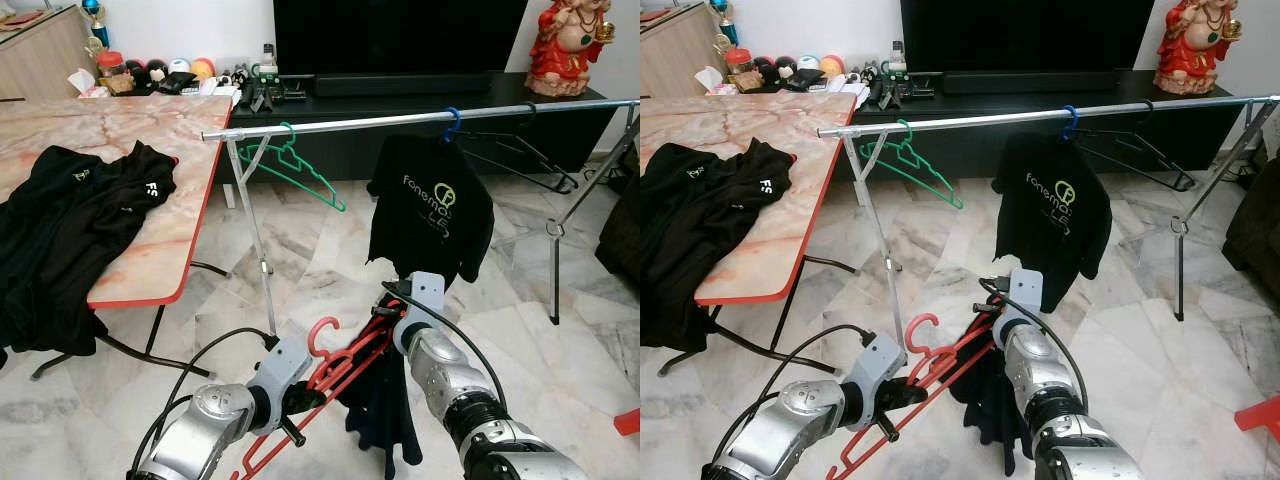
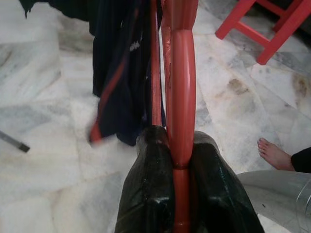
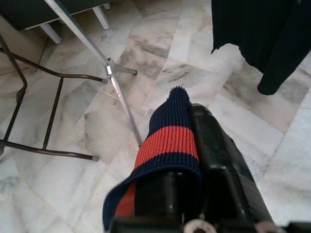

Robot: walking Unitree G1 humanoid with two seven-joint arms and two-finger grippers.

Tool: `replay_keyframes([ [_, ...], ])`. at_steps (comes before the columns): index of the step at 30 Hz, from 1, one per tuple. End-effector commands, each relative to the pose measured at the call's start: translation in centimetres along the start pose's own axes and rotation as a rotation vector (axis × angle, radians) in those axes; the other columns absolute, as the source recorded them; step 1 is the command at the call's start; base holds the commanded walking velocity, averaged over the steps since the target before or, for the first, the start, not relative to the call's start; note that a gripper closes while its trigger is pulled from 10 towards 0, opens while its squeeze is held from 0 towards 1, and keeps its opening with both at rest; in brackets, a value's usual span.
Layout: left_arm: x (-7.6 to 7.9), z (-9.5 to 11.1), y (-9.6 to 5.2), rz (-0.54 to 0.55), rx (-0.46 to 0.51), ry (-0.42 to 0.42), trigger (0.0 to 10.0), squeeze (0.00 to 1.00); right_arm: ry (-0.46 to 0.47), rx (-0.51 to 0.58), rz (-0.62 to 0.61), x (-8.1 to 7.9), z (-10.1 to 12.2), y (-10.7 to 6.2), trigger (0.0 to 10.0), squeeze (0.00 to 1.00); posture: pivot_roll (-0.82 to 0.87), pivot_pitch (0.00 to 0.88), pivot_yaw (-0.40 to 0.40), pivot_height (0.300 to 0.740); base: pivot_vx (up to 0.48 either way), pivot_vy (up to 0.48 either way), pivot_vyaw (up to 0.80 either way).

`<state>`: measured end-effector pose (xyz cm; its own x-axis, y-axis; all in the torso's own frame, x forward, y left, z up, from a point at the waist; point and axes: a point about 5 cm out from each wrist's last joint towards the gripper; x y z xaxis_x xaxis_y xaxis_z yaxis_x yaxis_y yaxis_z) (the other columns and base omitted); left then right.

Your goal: Hang hanger

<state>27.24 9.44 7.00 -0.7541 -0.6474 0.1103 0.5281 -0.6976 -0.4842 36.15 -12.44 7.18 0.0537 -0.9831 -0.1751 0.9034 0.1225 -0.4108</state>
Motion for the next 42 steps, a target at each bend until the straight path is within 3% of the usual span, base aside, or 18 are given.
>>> replay_keyframes([
  [1,0.5,0.3,0.0,-0.024,-0.001,0.017,10.0,0.00,0.017,0.018,0.003,-0.2,0.7,0.1,10.0,0.00,0.10,0.049,-0.010,0.740,0.000,0.000,0.00],
  [7,-1.0,0.4,0.4,0.122,0.004,-0.008,10.0,0.00,0.029,0.013,0.021,-0.7,0.4,0.1,10.0,0.00,0.09,0.042,-0.007,0.740,0.000,0.000,0.00],
  [19,-0.4,0.6,0.8,0.097,0.015,0.001,10.0,0.00,0.022,0.026,0.115,-1.9,0.5,-0.3,10.0,0.00,0.08,0.021,-0.014,0.740,0.000,0.000,0.00],
  [24,-0.9,0.6,0.9,0.149,0.016,0.006,10.0,0.00,0.105,0.048,0.085,-2.3,1.0,-0.9,10.0,0.00,0.07,0.012,-0.017,0.740,0.000,0.000,0.00],
  [30,-1.0,0.6,1.0,0.158,0.011,0.004,10.0,0.00,0.188,0.109,0.158,-4.1,2.8,-2.6,10.0,0.00,0.06,0.009,-0.015,0.740,0.000,0.000,0.00],
  [32,-1.0,0.6,1.1,0.159,0.009,0.006,10.0,0.00,0.180,0.119,0.115,-3.2,2.9,-2.6,10.0,0.00,0.06,0.017,-0.015,0.740,0.000,0.000,0.00],
  [33,-1.0,0.7,1.1,0.161,0.010,0.006,10.0,0.00,0.168,0.100,0.063,-2.3,2.5,-2.4,10.0,0.00,0.07,0.019,-0.015,0.740,0.000,0.000,0.00],
  [34,-1.1,0.7,1.0,0.165,0.011,0.005,10.0,0.00,0.130,0.073,-0.040,-0.3,1.7,-2.1,10.0,0.00,0.07,0.029,-0.015,0.740,0.000,0.000,0.00],
  [36,-1.2,0.7,0.9,0.172,0.013,0.002,10.0,0.00,0.118,0.053,-0.091,0.8,1.3,-2.2,10.0,0.00,0.08,0.037,-0.015,0.740,0.000,0.000,0.00],
  [42,-1.5,0.5,0.5,0.183,0.009,0.002,10.0,0.00,0.133,0.040,-0.114,1.8,1.2,-2.5,10.0,0.00,0.08,0.044,-0.015,0.740,0.000,0.000,0.00],
])
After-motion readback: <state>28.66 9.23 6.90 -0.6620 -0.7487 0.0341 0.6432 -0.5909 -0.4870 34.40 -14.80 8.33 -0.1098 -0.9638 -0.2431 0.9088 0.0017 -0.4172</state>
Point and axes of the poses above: a point about 5 cm out from each wrist's last joint towards the gripper, its own y axis pointing out of the wrist towards the gripper, its own z axis along the axis of the wrist's last joint, x = y × z, and after that the axes turned 2 degrees about -y, right-handed
